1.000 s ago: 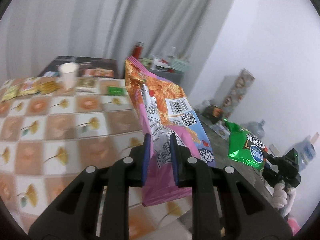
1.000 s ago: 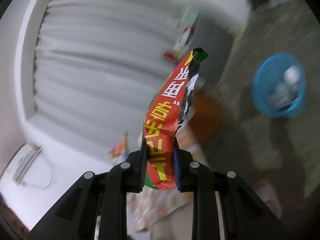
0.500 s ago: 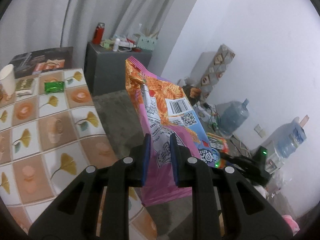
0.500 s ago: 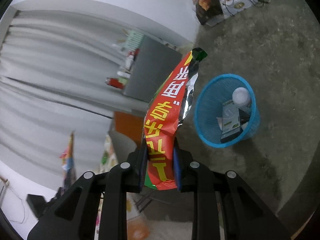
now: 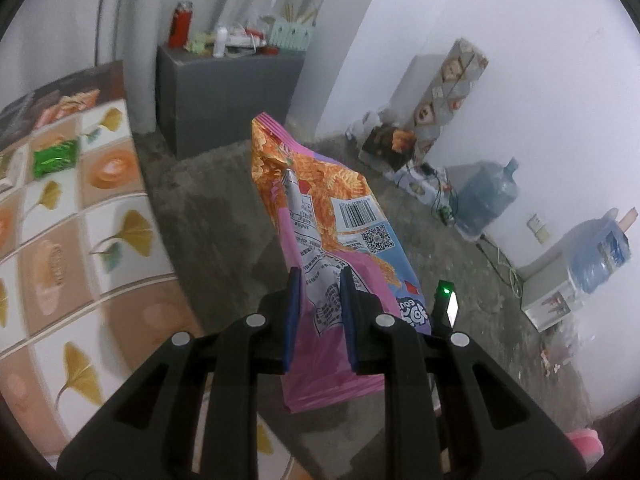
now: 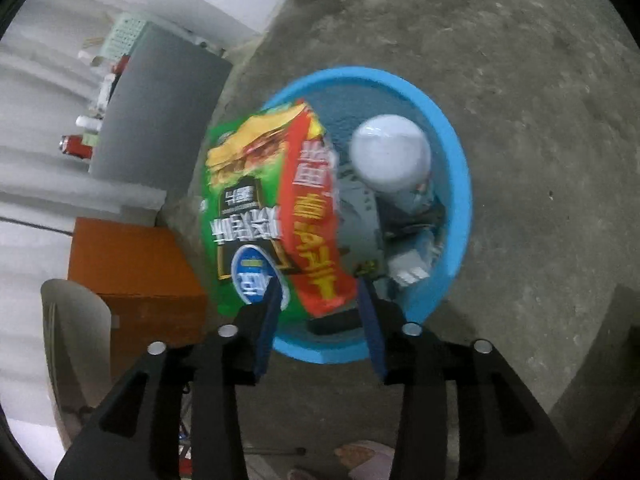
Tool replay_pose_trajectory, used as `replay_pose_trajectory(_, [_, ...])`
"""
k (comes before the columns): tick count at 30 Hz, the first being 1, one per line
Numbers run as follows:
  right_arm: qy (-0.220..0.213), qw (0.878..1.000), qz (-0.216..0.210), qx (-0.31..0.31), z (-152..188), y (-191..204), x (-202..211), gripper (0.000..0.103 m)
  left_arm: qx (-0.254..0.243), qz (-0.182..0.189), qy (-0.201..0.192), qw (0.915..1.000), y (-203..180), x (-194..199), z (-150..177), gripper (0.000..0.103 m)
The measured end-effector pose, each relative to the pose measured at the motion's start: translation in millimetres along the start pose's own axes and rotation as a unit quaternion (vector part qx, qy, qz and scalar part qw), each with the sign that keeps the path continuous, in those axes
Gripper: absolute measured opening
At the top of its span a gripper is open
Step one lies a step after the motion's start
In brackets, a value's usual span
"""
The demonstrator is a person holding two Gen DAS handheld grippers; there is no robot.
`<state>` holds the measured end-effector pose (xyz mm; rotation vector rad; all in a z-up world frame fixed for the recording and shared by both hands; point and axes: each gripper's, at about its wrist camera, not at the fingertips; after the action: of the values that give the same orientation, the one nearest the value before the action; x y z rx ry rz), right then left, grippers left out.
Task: Collect trash
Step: 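Open both tools over the wastebasket to drop both snack bags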
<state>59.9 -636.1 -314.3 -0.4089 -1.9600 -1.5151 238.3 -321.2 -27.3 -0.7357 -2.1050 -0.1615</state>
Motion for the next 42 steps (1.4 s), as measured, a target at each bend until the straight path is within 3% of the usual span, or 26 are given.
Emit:
replay_pose_trajectory(7, [-0.038, 0.999, -0.02, 0.027, 7.4, -14.1, 53.8, 0.049, -0.008, 0.028, 0.06, 0.9978, -34.1, -65.9, -22.5, 0.018])
replay_pose_trajectory(11, [-0.054, 0.998, -0.034, 0.019, 17.9, -23.1, 94.4, 0.05, -0.002, 0.077, 0.126, 0.989, -62.6, -121.2, -28.8, 0.019])
replay_pose_trajectory(14, [-0.052, 0.998, -0.033, 0.01, 27.3, -33.5, 106.6, 0.05, 0.013, 0.082, 0.156, 0.9842, -78.0, -164.3, -26.8, 0.021])
replay_pose_trajectory(17, [-0.047, 0.998, -0.028, 0.003, 35.6, -42.4, 110.7, 0.05, 0.035, 0.081, 0.211, 0.9735, -86.6, -224.6, -16.1, 0.043])
replay_pose_trajectory(21, [-0.037, 0.999, -0.018, -0.002, 46.6, -46.8, 112.2, 0.05, 0.066, 0.007, 0.267, 0.9613, -76.4, -286.2, 9.3, 0.046])
replay_pose_trajectory(23, [-0.035, 0.999, -0.014, 0.007, 47.9, -43.7, 113.1, 0.05, 0.082, -0.007, 0.272, 0.9587, -68.3, -292.8, 17.0, 0.046])
replay_pose_trajectory(28, [-0.031, 0.998, 0.0, 0.063, 35.2, -20.7, 108.5, 0.05, 0.074, 0.01, 0.253, 0.9644, -58.6, -268.7, 6.5, 0.047])
replay_pose_trajectory(34, [-0.039, 0.992, -0.001, 0.118, 7.1, 17.6, 88.2, 0.05, 0.056, 0.053, 0.202, 0.9764, -44.4, -190.1, -26.9, 0.05])
replay_pose_trajectory(42, [0.0, 0.986, 0.024, 0.168, -38.2, 45.7, 2.2, 0.046, 0.025, 0.094, 0.155, 0.9831, 7.4, -79.0, -24.4, 0.055])
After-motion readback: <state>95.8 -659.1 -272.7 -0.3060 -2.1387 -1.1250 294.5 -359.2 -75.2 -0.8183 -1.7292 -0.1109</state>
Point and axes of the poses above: each gripper's, at about its wrist camera, not at the fingertips, and x roughly against the way its jaws point, y to its left, z to its underside, and after that the axes turned 14 degrees about -z, right-handed
